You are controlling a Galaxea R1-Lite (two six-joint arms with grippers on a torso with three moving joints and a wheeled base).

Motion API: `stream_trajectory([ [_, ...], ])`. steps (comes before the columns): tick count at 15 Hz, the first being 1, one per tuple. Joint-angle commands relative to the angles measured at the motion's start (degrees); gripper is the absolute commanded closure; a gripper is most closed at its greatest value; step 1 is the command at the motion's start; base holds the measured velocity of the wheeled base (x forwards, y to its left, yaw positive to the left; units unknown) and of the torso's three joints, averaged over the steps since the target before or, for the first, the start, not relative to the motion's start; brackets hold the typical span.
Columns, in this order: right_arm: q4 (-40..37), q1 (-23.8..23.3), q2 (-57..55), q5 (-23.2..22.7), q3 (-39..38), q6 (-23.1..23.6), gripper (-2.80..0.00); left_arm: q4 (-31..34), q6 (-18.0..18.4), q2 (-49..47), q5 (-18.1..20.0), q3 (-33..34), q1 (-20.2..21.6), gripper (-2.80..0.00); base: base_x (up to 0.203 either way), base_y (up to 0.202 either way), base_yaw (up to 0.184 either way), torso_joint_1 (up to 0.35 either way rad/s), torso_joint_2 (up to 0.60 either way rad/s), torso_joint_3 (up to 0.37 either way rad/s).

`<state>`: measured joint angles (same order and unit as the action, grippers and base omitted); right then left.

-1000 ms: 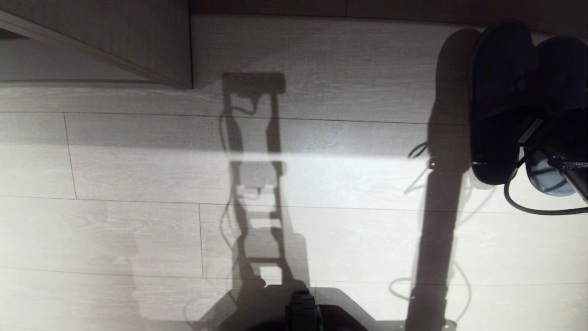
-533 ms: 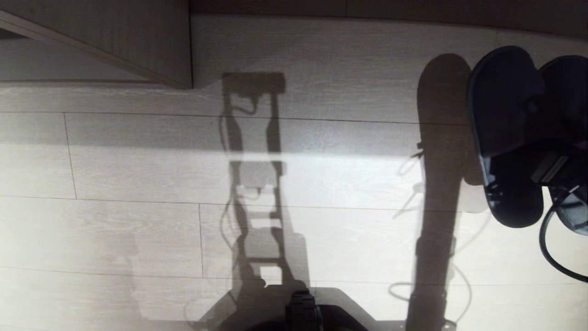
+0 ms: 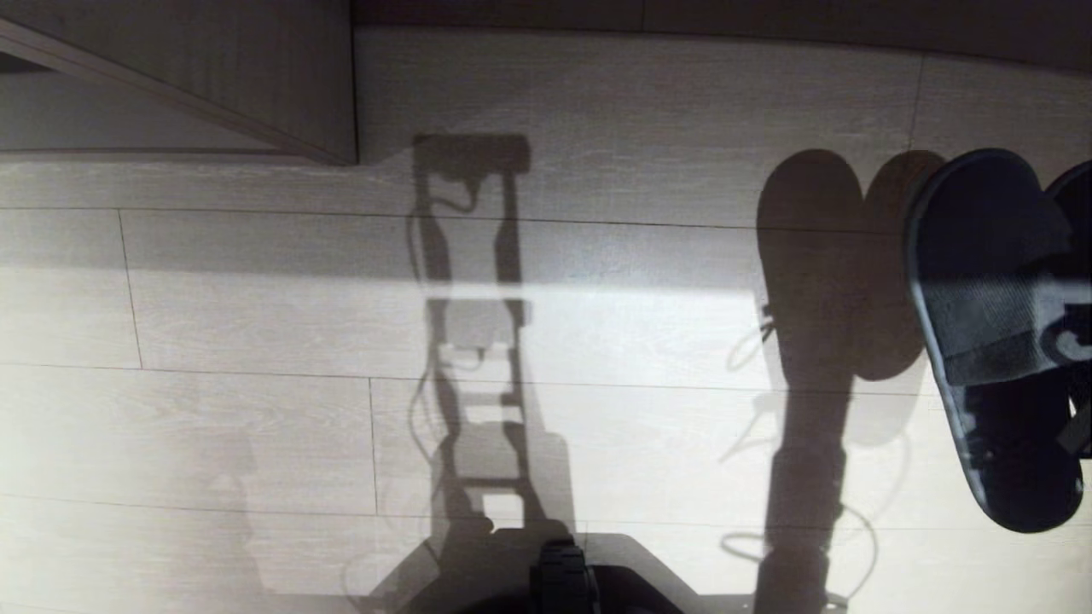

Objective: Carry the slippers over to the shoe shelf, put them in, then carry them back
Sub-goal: Place the slippers into the shoe cabinet

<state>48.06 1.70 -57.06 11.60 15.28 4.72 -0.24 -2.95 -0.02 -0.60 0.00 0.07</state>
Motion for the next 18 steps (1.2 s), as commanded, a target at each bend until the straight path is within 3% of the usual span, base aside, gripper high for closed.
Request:
stream_trajectory([
  [1,-1.3,0.7,7.2,0.1,-4.1,0.5,0.00,0.0,0.0,0.0,0.0,0.0,0.0,0.00,0.000,0.000,0.000,0.000,0.00,0.000],
  [7,-15.3,0.9,22.5,-1.0,-10.0,1.9,0.00,0.0,0.0,0.0,0.0,0.0,0.0,0.00,0.000,0.000,0.000,0.000,0.00,0.000],
  [11,-24.1,-0.3,32.5,-5.1,-14.6,2.3,0.00,0.0,0.0,0.0,0.0,0.0,0.0,0.00,0.000,0.000,0.000,0.000,0.00,0.000],
  [18,-35.8,-0.9,41.6,-6.4,-15.2,1.1,0.00,0.0,0.0,0.0,0.0,0.0,0.0,0.00,0.000,0.000,0.000,0.000,0.00,0.000],
])
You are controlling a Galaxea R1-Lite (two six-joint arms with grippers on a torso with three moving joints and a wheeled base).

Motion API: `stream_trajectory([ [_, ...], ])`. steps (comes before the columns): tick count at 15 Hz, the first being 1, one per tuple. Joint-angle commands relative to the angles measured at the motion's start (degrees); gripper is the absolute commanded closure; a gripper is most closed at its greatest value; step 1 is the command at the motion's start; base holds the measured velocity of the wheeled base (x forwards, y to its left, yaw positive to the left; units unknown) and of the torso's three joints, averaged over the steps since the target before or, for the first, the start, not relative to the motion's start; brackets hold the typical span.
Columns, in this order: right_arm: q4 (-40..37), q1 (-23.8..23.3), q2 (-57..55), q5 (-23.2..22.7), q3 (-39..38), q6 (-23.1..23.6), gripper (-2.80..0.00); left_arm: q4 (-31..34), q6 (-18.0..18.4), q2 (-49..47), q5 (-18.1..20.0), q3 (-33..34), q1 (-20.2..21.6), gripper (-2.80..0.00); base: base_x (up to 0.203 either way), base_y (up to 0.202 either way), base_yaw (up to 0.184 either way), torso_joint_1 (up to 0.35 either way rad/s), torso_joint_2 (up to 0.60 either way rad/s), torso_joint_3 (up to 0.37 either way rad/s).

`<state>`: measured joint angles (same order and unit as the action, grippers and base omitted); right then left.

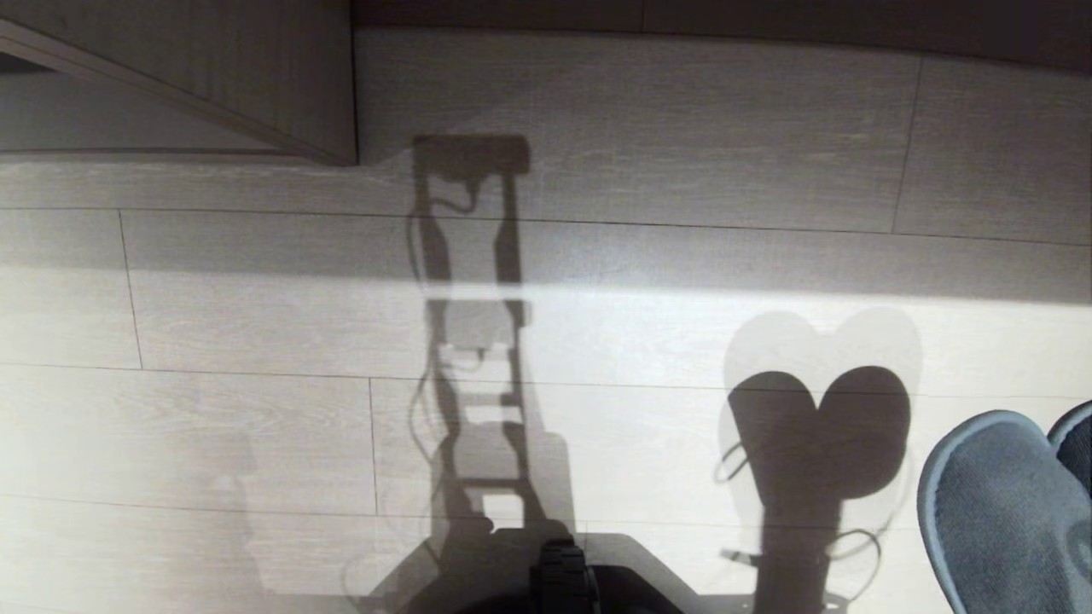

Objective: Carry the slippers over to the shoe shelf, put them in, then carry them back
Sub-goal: Place the slippers into the shoe cabinet

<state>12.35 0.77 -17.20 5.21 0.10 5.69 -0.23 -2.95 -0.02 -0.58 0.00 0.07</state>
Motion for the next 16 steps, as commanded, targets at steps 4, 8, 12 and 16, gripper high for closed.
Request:
stream_trajectory([
  [4,-5.3,-0.1,8.7,-1.6,-0.1,-3.0,0.00,0.0,0.0,0.0,0.0,0.0,0.0,0.00,0.000,0.000,0.000,0.000,0.00,0.000],
  [8,-10.7,-0.4,13.0,-4.9,-0.1,-3.6,0.00,0.0,0.0,0.0,0.0,0.0,0.0,0.00,0.000,0.000,0.000,0.000,0.00,0.000],
  [12,-13.1,-0.4,15.1,-5.0,-0.1,-3.8,0.00,0.0,0.0,0.0,0.0,0.0,0.0,0.00,0.000,0.000,0.000,0.000,0.00,0.000],
  [16,-13.1,-0.4,17.1,-5.2,-0.1,-3.8,0.00,0.0,0.0,0.0,0.0,0.0,0.0,0.00,0.000,0.000,0.000,0.000,0.00,0.000],
])
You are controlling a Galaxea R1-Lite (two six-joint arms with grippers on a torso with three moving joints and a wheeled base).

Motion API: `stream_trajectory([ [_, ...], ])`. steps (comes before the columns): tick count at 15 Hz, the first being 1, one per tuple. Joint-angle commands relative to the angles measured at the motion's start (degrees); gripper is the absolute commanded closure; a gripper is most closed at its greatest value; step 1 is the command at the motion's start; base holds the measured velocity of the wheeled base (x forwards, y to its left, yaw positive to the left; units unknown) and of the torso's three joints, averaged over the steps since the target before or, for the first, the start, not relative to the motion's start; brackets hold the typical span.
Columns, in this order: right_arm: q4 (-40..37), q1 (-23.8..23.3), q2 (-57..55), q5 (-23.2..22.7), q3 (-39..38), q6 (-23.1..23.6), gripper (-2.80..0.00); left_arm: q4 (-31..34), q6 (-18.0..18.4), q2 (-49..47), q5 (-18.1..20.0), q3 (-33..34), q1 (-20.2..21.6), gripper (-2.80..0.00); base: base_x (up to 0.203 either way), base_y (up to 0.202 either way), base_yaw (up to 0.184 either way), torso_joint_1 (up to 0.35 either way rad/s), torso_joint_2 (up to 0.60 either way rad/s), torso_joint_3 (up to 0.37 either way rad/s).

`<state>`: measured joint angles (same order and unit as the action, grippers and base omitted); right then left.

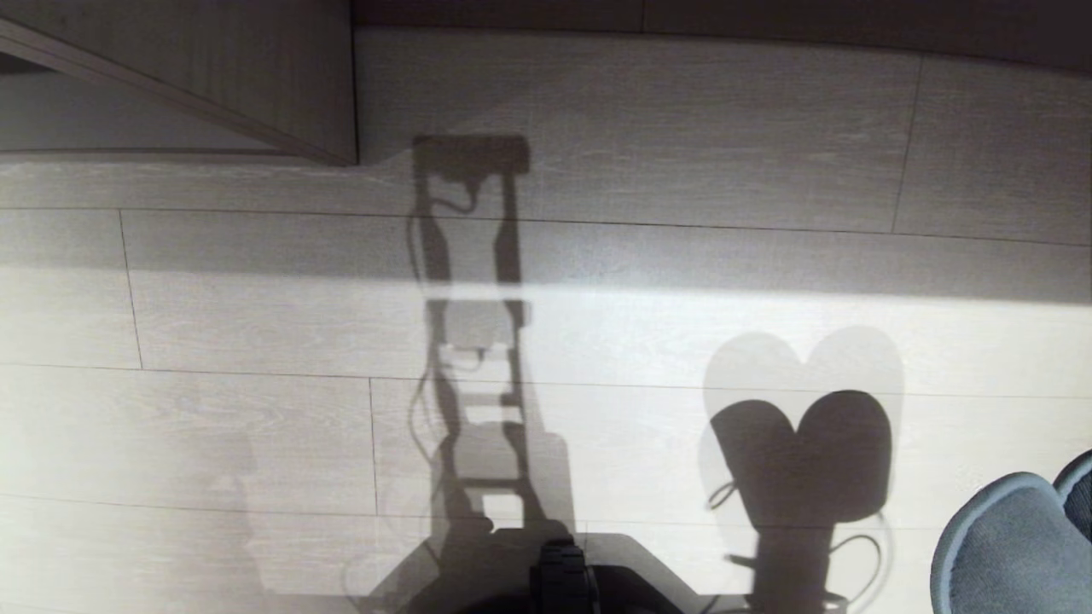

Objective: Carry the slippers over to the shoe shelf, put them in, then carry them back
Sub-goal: Place the slippers into the shoe cabinet

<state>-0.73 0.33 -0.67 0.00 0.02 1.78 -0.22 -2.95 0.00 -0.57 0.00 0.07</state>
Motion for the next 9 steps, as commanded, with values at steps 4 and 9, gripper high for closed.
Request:
stream_trajectory([
  [4,0.0,0.0,0.6,0.3,0.0,-3.1,0.00,0.0,0.0,0.0,0.0,0.0,0.0,0.00,0.000,0.000,0.000,0.000,0.00,0.000],
  [9,0.0,0.0,0.7,0.4,0.0,-3.4,0.00,0.0,0.0,0.0,0.0,0.0,0.0,0.00,0.000,0.000,0.000,0.000,0.00,0.000],
])
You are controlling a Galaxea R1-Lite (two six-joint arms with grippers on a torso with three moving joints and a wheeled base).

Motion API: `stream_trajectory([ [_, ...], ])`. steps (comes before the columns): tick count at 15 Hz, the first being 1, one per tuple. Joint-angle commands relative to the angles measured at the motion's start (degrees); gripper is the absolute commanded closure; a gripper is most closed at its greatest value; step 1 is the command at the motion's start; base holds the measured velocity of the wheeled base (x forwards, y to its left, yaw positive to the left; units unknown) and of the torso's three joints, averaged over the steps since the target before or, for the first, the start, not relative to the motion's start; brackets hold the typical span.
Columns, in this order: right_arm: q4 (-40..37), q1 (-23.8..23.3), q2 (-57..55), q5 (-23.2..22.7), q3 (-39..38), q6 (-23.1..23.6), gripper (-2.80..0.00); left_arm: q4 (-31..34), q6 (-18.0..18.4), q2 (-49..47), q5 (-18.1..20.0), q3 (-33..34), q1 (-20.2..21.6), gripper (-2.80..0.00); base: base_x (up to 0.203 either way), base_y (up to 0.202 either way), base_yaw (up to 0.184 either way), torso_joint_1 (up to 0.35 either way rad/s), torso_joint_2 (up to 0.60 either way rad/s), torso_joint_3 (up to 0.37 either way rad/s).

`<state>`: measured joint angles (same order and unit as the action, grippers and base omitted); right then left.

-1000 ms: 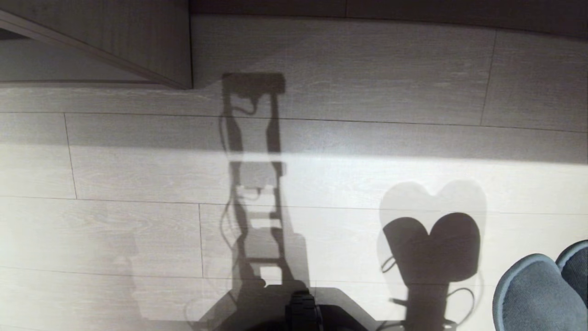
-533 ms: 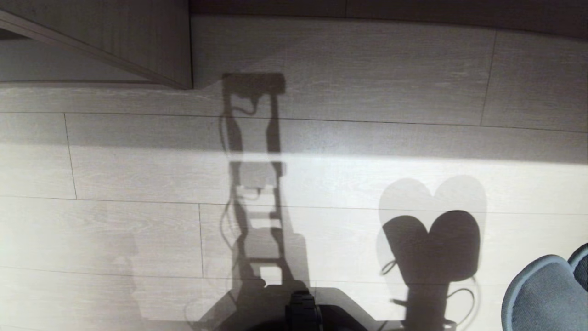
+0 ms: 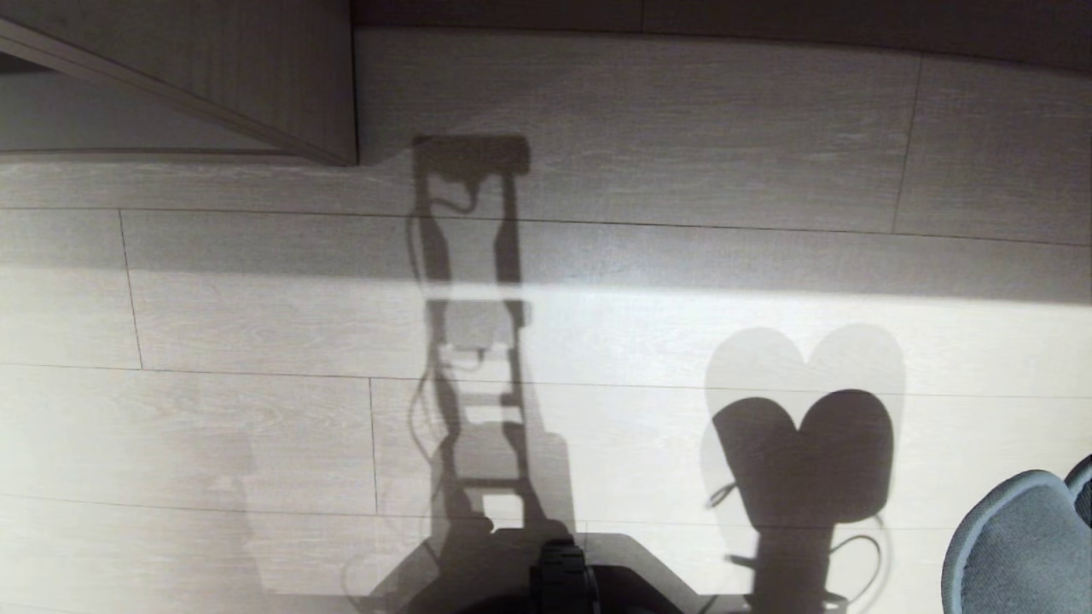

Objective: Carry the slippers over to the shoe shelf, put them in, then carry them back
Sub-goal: Place the slippers into the shoe cabinet

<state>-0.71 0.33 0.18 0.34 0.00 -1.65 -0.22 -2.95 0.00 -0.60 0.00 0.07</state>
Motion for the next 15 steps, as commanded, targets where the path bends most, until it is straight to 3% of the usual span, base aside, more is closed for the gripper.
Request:
stream_trajectory([
  [1,0.0,0.0,-0.2,0.0,0.0,0.0,0.00,0.0,0.0,0.0,0.0,0.0,0.0,0.00,0.000,0.000,0.000,0.000,0.00,0.000],
  [15,0.0,0.0,-0.2,0.0,0.0,0.1,0.00,0.0,-0.1,0.0,0.0,0.0,0.0,0.00,0.000,0.000,0.000,0.000,0.00,0.025],
])
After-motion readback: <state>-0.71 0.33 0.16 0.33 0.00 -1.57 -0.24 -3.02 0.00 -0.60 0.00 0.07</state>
